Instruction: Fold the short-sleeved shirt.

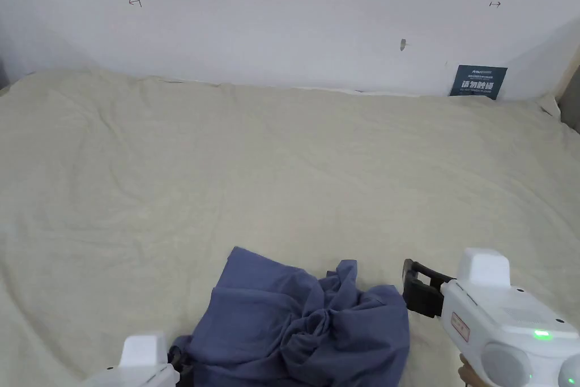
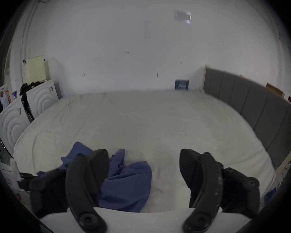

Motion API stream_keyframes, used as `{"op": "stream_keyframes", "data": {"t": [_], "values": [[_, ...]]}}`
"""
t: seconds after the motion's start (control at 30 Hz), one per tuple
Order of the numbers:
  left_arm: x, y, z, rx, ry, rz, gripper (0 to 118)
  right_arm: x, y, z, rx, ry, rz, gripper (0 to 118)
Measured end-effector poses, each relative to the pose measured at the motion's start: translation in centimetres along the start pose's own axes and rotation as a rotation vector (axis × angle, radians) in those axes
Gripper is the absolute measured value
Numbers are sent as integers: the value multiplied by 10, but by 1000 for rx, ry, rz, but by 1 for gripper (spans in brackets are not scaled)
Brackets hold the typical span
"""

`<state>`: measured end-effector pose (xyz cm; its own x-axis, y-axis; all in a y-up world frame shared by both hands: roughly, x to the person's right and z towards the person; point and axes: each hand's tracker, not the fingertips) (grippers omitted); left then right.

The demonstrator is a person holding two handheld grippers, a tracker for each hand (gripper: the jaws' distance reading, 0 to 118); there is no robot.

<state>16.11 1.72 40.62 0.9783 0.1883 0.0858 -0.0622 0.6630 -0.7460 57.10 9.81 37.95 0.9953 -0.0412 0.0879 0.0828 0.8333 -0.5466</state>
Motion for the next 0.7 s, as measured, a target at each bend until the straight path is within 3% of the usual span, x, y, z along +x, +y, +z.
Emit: {"op": "stream_keyframes", "data": {"t": [0.17, 0.4, 0.47, 0.53, 0.57, 0.63, 0.7], "values": [[-2, 15, 7, 34, -39, 20, 6, 12, -4, -89, -249, 18, -30, 95], [-2, 19, -9, 27, -39, 4, 6, 22, -33, -181, -443, -16, -43, 96], [-3, 19, -11, 22, -39, 3, 6, 21, -41, -193, -487, -16, -29, 74], [-3, 19, -10, 18, -41, 6, 6, 21, -48, -196, -499, 14, -35, 28], [-4, 19, -10, 16, -42, 6, 6, 9, -48, -178, -508, 45, -34, 25], [-2, 20, -6, 18, -45, 8, 6, 3, -45, -168, -460, 26, 40, 8], [-2, 21, -5, 22, -53, 13, 6, 2, -37, -148, -432, 28, 20, 7]]}}
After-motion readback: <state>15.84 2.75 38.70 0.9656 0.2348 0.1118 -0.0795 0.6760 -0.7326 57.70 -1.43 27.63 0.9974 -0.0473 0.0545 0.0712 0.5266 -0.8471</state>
